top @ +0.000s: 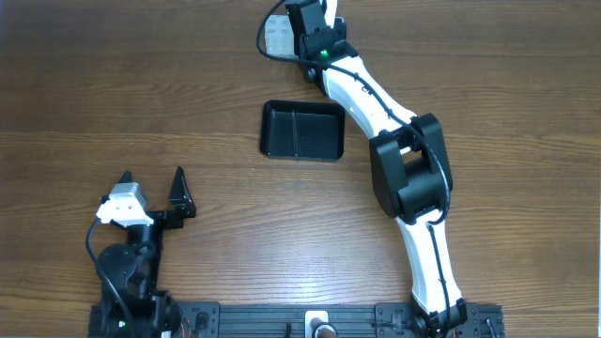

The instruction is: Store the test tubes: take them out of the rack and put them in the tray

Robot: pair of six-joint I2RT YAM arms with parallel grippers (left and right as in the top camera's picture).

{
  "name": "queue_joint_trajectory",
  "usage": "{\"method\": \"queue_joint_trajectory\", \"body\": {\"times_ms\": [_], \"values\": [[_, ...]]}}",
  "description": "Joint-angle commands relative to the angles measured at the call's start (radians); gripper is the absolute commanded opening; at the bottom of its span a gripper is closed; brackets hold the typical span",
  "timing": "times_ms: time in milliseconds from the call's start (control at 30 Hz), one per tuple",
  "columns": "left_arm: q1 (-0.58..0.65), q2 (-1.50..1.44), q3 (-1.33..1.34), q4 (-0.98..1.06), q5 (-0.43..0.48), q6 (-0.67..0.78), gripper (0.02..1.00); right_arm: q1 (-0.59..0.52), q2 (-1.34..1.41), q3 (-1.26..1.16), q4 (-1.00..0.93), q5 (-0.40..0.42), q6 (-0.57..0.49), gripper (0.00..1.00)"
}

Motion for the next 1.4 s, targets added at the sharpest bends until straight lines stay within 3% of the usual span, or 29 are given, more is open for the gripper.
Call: {"method": "queue_joint_trajectory", "body": {"times_ms": [33, 267, 1400], "values": [[0.0, -0.007, -0.005, -0.003, -0.003, 0.014, 0.996, 0.008, 0.014, 0.021, -0.001, 0.018, 0.002, 0.294], [0.001, -0.007, -0.005, -0.003, -0.003, 0.014, 1.0, 0.01, 0.014, 0.021, -0.001, 0.018, 0.002, 0.167], [0.001, -0.007, -0.005, -0.003, -0.004, 0.014, 0.998, 0.022, -0.095, 0.037, -0.002, 0.018, -0.003, 0.112]]}}
